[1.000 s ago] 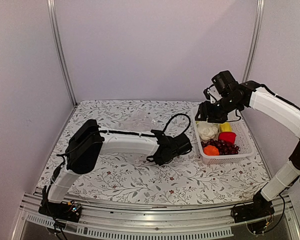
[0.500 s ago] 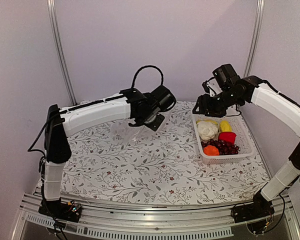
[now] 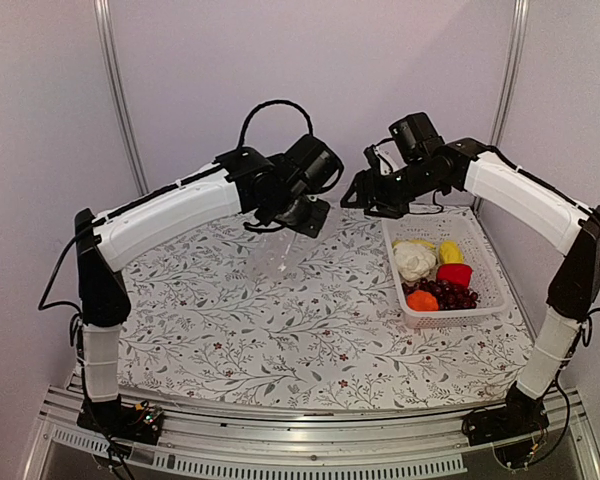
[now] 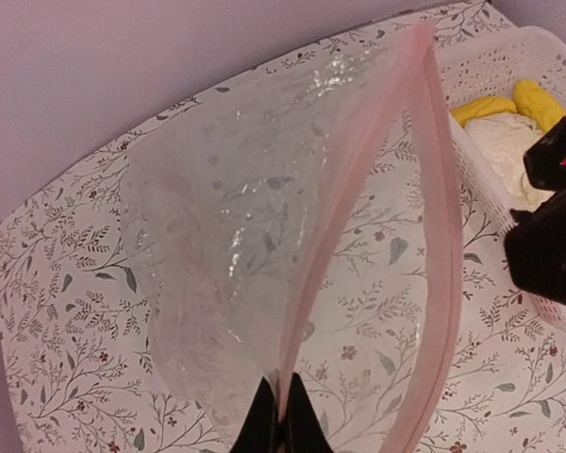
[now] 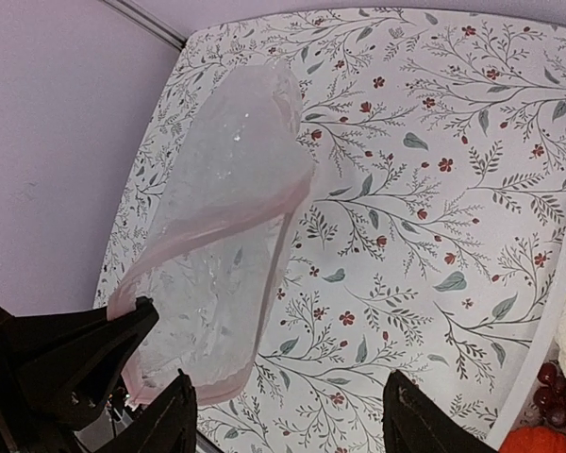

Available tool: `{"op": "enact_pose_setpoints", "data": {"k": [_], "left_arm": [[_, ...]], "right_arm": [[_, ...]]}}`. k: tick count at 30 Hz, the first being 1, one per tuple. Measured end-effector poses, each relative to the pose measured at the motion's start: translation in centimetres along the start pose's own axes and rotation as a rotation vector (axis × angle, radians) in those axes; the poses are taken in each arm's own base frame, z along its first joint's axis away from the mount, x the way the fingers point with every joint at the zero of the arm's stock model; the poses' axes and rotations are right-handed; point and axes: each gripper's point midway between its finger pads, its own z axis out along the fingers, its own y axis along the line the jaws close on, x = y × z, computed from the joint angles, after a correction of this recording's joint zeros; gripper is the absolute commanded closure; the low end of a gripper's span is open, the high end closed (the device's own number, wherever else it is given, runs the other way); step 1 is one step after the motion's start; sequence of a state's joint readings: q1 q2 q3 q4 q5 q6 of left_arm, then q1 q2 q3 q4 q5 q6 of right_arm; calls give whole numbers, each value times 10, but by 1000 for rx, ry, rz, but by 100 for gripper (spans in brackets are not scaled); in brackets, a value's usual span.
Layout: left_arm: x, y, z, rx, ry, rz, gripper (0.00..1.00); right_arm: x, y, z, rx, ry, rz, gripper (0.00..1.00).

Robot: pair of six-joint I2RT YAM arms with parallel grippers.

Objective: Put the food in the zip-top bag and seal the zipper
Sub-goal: Open the zipper food storage bag at the center of the board.

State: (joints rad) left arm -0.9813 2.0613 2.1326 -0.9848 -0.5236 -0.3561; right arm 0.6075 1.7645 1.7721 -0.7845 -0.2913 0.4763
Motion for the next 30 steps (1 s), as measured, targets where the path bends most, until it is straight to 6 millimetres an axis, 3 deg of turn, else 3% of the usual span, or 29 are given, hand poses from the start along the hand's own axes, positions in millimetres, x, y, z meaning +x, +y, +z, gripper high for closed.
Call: {"op": "enact_pose_setpoints", "data": {"k": [3, 6, 13, 15, 17, 20, 27, 30], "left_arm": [[-3, -1, -2, 16, -4, -13, 100], [-3, -2, -2, 28, -1, -15, 100], [-5, -3, -2, 41, -2, -25, 100], [-8, -2, -2, 44, -10, -42, 100], [-12, 0, -4, 49, -22, -64, 100], [-21, 5, -10, 56, -48, -100, 100], [-35, 29, -22, 42, -84, -183, 100], [-35, 38, -21, 31, -77, -205, 100]], "right_arm": [[-5, 4, 10, -18, 0, 6, 35], [-5, 6, 22, -35, 14, 18, 43], [5, 7, 52, -57, 73, 51, 44], [5, 11, 57, -63, 75, 48, 53], [4, 14, 58, -64, 70, 51, 68], [-1, 11, 57, -30, 47, 57, 84], [-42, -9, 21, 200, -102, 36, 90], [-46, -25, 12, 301, -129, 22, 89]]}}
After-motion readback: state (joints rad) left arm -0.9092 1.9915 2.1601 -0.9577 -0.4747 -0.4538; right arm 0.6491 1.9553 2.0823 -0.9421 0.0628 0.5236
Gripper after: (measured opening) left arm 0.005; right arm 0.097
